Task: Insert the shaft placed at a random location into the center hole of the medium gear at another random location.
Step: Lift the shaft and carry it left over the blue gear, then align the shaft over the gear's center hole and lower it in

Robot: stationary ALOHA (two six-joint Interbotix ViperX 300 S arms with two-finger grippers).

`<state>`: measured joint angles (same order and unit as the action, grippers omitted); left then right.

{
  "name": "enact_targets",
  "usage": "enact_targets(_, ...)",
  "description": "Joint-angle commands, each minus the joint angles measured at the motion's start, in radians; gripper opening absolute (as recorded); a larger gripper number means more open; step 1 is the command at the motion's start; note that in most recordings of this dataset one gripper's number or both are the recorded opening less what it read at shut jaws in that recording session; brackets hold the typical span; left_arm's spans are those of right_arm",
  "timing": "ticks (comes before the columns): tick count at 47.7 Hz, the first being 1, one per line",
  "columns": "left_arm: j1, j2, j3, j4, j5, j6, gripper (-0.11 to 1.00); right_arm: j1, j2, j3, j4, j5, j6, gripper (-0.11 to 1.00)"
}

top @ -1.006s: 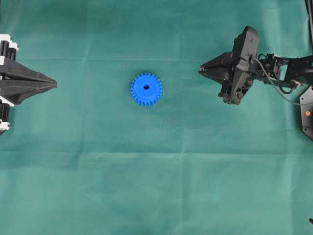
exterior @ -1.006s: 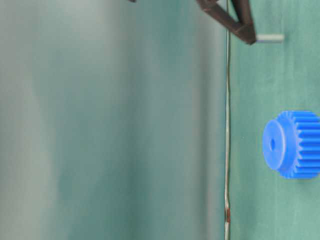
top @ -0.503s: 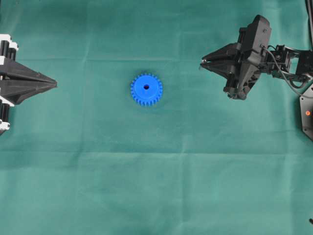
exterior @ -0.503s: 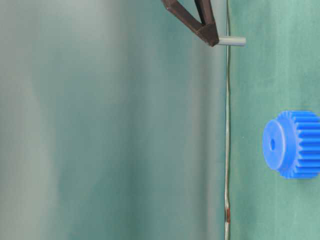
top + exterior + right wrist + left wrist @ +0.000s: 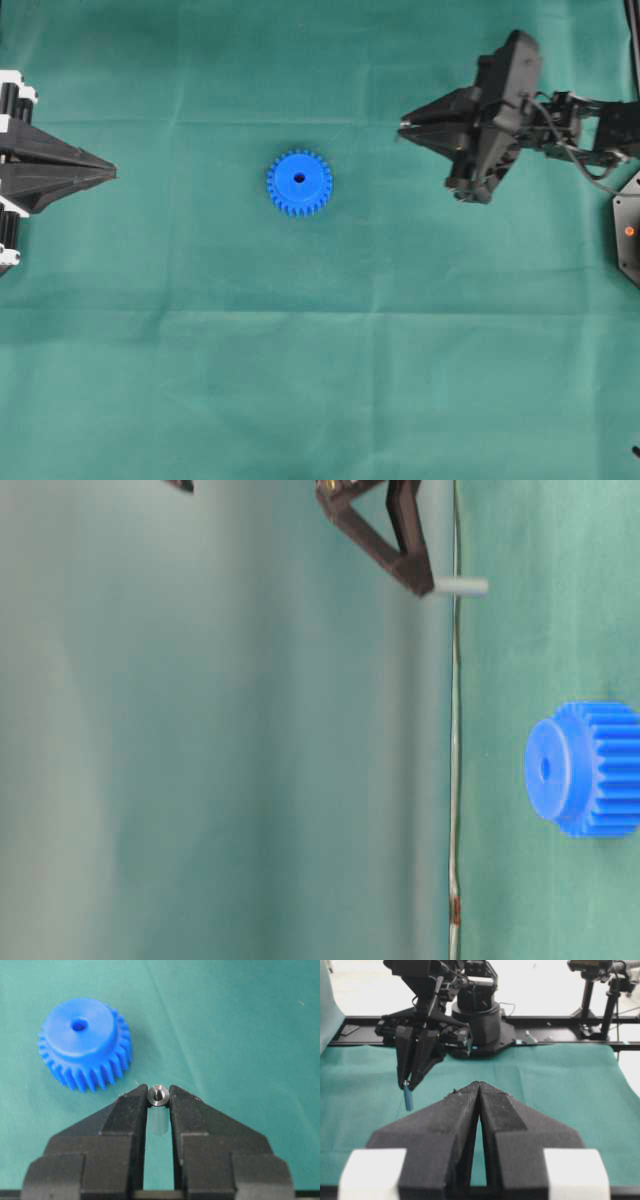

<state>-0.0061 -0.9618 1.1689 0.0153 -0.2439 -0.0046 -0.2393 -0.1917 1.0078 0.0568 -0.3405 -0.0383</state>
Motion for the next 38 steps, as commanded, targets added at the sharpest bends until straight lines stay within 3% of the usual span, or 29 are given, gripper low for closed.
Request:
enact_targets(1,-0.002,0.008,-0.020,0.002,-0.005,0.000,0.00,0.020,0.023,-0.061,-0.002,-0.015,-0.012,0.14)
enact_targets(19,-0.002,0.008,-0.018,0.002,-0.005,-0.002,0.00,0.092,0.176,-0.264,-0.012,-0.009,-0.015,0.14)
enact_targets(38,-0.002,0.008,-0.018,0.002,-0.005,-0.002,0.00,0.120,0.250,-0.357,-0.012,0.005,-0.015,0.14)
